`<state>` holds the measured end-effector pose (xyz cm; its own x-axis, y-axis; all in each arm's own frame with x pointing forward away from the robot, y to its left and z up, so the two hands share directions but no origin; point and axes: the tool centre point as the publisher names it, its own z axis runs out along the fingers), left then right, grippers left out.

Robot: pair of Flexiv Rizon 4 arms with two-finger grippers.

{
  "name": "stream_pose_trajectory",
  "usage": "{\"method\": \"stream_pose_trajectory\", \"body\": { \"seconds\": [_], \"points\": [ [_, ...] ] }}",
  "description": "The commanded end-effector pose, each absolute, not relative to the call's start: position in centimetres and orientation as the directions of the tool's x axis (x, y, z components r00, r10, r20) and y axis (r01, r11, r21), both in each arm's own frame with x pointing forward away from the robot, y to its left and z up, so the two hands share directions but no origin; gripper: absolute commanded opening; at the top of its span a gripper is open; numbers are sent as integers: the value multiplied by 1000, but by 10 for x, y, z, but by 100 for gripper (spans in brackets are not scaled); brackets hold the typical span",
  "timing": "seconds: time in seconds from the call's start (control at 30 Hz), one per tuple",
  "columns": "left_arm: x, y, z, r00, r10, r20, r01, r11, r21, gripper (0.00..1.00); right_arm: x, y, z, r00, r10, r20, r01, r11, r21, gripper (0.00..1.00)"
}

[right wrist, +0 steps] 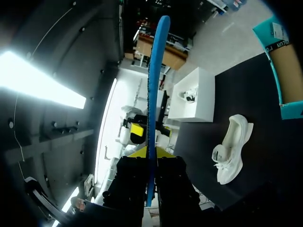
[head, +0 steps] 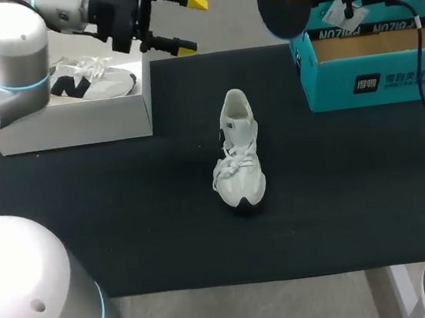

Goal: Take the shoe out of the shoebox, open the shoe tongue, remove and reinsert the insole, then place the shoe into the shoebox

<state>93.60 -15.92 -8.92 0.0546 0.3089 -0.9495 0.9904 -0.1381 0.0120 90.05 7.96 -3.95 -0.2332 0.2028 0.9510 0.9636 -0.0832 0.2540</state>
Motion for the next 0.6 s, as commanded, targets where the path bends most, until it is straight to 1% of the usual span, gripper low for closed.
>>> {"method": "stream_pose_trajectory", "body": {
  "seconds": [0.03, 0.1, 0.23, 0.3, 0.4, 0.6],
  "points": [
    [930, -99, -84, 34, 424, -905, 994, -106, -12, 100, 908, 87, -37, -255, 217, 942, 959, -66, 274, 0],
    [924, -85, -86, 14, 448, -894, 996, -81, -25, 100, 910, 89, -32, -285, 214, 934, 949, -76, 307, 0],
    [914, -55, -91, -50, 476, -878, 999, 34, -38, 100, 913, 93, -22, -375, 229, 898, 911, -90, 403, 0],
    [906, -36, -95, -83, 495, -865, 996, 80, -50, 100, 917, 97, -14, -448, 262, 855, 870, -94, 484, 0],
    [893, -12, -101, -146, 521, -841, 988, 111, -103, 100, 924, 103, -2, -515, 277, 811, 822, -108, 559, 0],
    [883, 13, -109, -145, 587, -797, 988, 126, -88, 100, 936, 112, 14, -581, 370, 724, 744, -118, 658, 0]
  ]
}}
